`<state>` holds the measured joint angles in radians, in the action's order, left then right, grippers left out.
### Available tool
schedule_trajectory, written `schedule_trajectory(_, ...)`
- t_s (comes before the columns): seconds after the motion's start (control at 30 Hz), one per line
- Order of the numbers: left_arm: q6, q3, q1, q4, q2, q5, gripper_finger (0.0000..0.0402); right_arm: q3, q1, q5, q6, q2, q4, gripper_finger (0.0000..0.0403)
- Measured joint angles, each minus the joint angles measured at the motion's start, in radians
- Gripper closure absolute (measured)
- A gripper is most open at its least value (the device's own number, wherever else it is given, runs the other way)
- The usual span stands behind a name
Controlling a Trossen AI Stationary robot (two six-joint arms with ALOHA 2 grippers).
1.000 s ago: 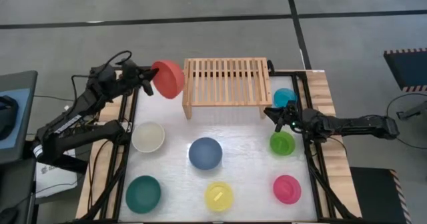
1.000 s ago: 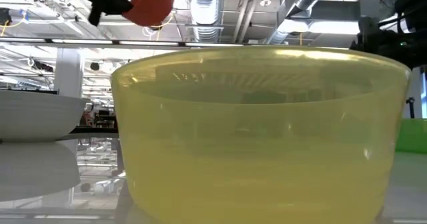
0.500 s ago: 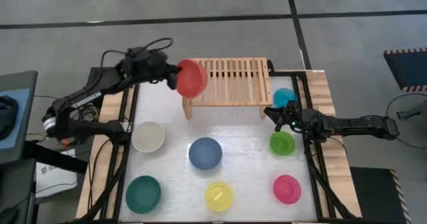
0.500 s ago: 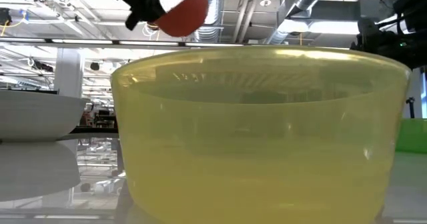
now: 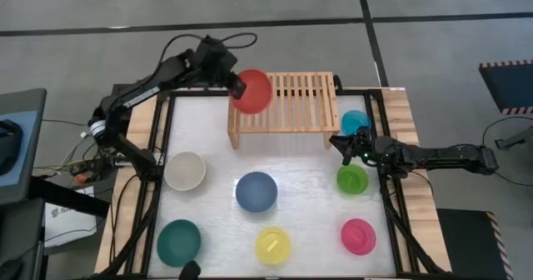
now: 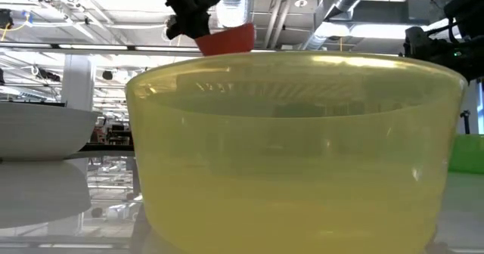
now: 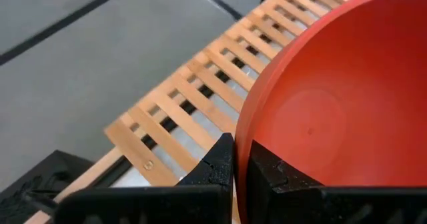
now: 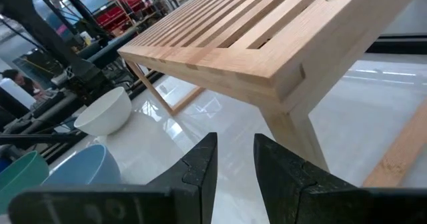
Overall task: Place and stack bowls onto a shelf
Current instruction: Put the big orange bowl on the shelf
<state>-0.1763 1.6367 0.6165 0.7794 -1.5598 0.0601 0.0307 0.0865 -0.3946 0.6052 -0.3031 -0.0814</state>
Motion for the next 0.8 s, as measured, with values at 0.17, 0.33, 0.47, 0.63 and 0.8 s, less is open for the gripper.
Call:
schedule_trajectory(0.17, 0.012, 0.102, 0.032, 0.098, -0.109, -0.001, 0.0401, 0.000, -0.002, 0.000, 0.003, 0.000, 0.016, 0.0280)
schedule_trajectory(0.33, 0.030, 0.116, 0.057, 0.124, -0.166, -0.023, 0.0401, 0.000, -0.002, 0.000, 0.020, 0.000, 0.059, 0.0280)
schedule_trajectory(0.47, 0.041, 0.116, 0.069, 0.123, -0.176, -0.077, 0.0383, 0.001, -0.002, 0.000, 0.034, 0.000, 0.069, 0.0280)
schedule_trajectory(0.63, 0.050, 0.116, 0.069, 0.122, -0.171, -0.079, 0.0320, 0.001, -0.002, 0.000, 0.035, 0.000, 0.073, 0.0280)
schedule_trajectory(0.8, 0.070, 0.116, 0.068, 0.121, -0.135, -0.046, 0.0247, 0.000, -0.002, 0.000, 0.044, 0.000, 0.074, 0.0280)
